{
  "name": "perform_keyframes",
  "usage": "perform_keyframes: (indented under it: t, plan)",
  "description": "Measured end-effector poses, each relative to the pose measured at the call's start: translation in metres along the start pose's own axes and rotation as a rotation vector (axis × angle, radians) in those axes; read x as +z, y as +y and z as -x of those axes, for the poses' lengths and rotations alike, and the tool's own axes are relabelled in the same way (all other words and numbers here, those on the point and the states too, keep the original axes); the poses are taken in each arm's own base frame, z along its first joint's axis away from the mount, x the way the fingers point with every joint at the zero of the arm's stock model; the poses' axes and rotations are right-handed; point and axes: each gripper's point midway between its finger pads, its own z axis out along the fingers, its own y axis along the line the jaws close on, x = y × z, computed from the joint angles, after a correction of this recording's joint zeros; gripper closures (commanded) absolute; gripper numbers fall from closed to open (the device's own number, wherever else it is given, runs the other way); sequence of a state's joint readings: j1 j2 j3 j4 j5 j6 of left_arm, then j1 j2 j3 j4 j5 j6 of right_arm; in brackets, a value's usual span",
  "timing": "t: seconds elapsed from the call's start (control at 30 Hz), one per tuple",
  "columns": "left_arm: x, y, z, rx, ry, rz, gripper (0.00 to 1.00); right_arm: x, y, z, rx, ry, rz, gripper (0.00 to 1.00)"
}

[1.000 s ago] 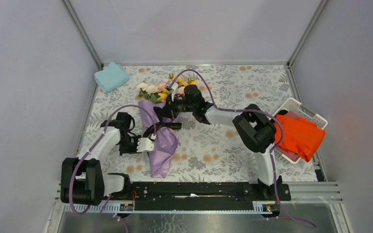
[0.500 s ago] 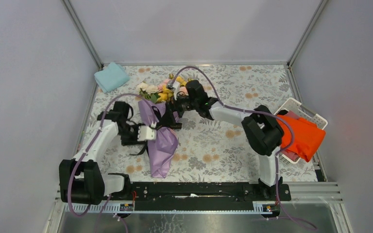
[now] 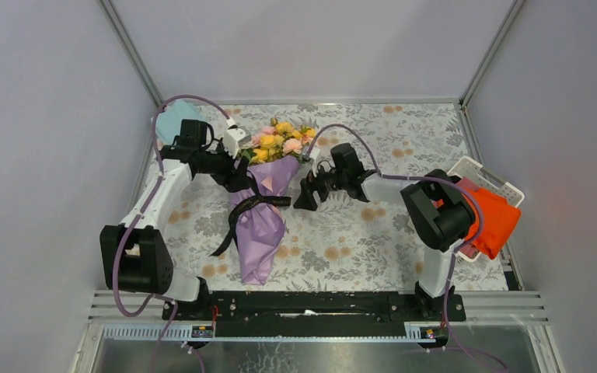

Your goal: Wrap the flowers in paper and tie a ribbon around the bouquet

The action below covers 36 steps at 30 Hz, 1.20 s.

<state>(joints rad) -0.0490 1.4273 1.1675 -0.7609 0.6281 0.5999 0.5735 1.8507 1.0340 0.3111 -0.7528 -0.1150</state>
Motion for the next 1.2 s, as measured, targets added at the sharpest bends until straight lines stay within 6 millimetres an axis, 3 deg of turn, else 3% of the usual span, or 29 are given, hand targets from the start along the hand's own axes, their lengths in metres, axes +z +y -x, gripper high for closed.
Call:
perform_keyframes:
  t: [0.07,0.17,0.33,0.47,0.53,0.6,0.67,0.7,0.77,0.83,1.0,1.2]
  plan:
    - [0.006,0.0,0.006,-0.08,-0.029,-0.011,0.23,0.01,-0.006,-0.021,0.001,0.041,0.007,0.16]
    - [0.015,0.003,0.013,-0.143,-0.063,-0.022,0.23,0.019,-0.011,-0.036,-0.012,0.059,0.015,0.2]
    - [0.031,0.004,0.008,-0.185,-0.074,-0.038,0.26,0.038,-0.013,-0.039,-0.045,0.043,0.035,0.29]
    - [0.04,0.0,0.008,-0.191,-0.078,-0.047,0.3,0.054,-0.001,-0.038,-0.075,0.032,0.082,0.32]
    - [0.043,0.0,0.011,-0.19,-0.091,-0.046,0.42,0.059,0.005,-0.037,-0.084,0.03,0.099,0.35]
    - [0.044,0.0,0.016,-0.184,-0.106,-0.043,0.65,0.061,0.009,-0.036,-0.09,0.026,0.11,0.41]
    - [0.044,0.001,0.018,-0.183,-0.117,-0.042,0.91,0.062,0.01,-0.033,-0.093,0.021,0.112,0.54]
    - [0.045,0.002,0.018,-0.175,-0.119,-0.041,1.0,0.063,0.01,-0.031,-0.093,0.017,0.113,0.67]
    - [0.045,0.001,0.018,-0.174,-0.119,-0.043,1.0,0.064,0.009,-0.027,-0.097,0.009,0.115,0.88]
    - [0.045,0.001,0.018,-0.174,-0.119,-0.043,1.0,0.065,0.009,-0.025,-0.096,0.001,0.116,1.0]
    - [0.045,0.011,0.022,-0.158,-0.139,0.005,1.0,0.063,0.01,-0.03,-0.08,0.012,0.112,1.0]
    - [0.053,0.046,0.017,-0.072,-0.19,0.185,1.0,0.049,0.027,-0.065,0.01,0.091,0.094,1.0]
